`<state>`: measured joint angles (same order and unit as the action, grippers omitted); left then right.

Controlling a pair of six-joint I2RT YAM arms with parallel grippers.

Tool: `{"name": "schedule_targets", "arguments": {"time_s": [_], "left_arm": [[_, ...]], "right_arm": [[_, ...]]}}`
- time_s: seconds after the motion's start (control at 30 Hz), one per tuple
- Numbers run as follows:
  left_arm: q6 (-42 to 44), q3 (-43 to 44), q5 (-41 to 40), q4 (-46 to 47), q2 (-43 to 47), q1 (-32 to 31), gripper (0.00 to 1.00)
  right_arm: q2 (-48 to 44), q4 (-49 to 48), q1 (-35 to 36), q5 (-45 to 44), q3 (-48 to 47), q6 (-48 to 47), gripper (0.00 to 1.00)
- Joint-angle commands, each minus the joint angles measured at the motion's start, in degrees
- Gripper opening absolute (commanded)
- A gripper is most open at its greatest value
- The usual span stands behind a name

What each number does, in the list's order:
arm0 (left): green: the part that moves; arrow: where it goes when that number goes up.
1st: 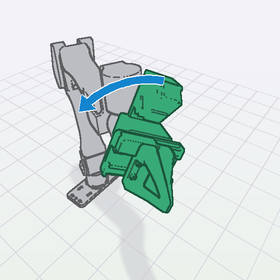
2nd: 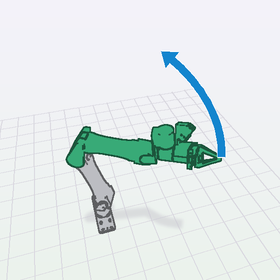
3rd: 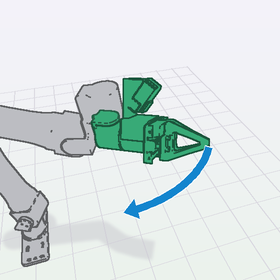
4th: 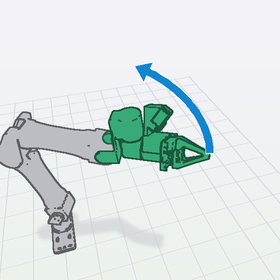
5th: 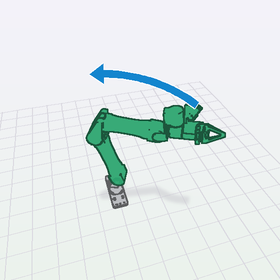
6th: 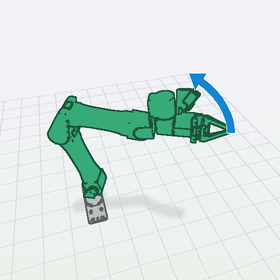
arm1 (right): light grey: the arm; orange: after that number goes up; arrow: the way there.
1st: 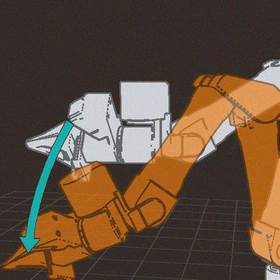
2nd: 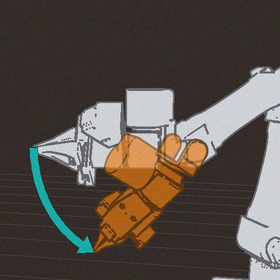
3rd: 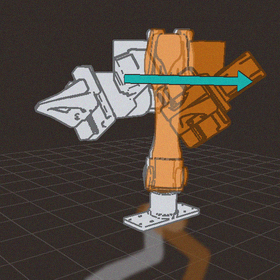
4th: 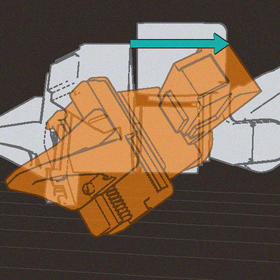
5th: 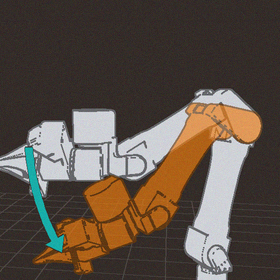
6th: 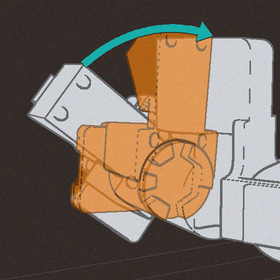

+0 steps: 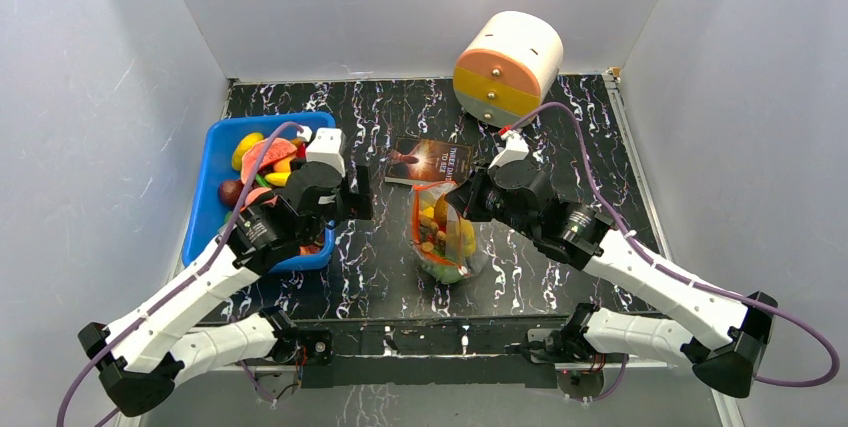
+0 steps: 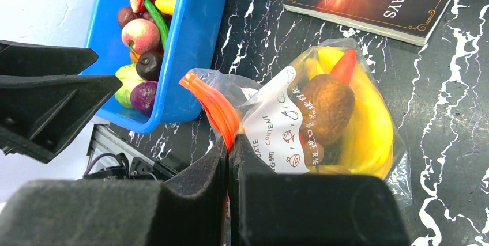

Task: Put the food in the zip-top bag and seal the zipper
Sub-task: Pick up the fake fruit from the bin.

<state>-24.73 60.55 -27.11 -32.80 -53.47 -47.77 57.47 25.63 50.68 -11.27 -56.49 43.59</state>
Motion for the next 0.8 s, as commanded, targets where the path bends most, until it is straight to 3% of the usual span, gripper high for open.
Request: {"name": "schedule_targets", "arguments": {"time_s": [0.0, 0.1, 0.43, 0.77], "left_arm": [[-0.58, 0.88, -7.66, -4.52, 0.38, 1.64, 0.87], [-0.50, 0.17, -8.56, -5.38, 0.84, 5.16, 0.90], [-0.23, -2.84, 2.68, -6.36, -1.57, 26.53, 0.98], [-5.51, -9.41, 4.86, -5.24, -4.60, 37.81, 0.96]], "right_arm": [[-1.88, -4.31, 0.30, -0.88, -1.70, -0.09, 0.00], [-2.14, -4.19, 0.26, -0.85, -1.51, -0.16, 0.00], [-3.11, -4.25, 0.25, -1.04, -0.61, -0.33, 0.00], [-4.30, -3.53, 0.30, -2.05, -0.55, -0.93, 0.00]]}}
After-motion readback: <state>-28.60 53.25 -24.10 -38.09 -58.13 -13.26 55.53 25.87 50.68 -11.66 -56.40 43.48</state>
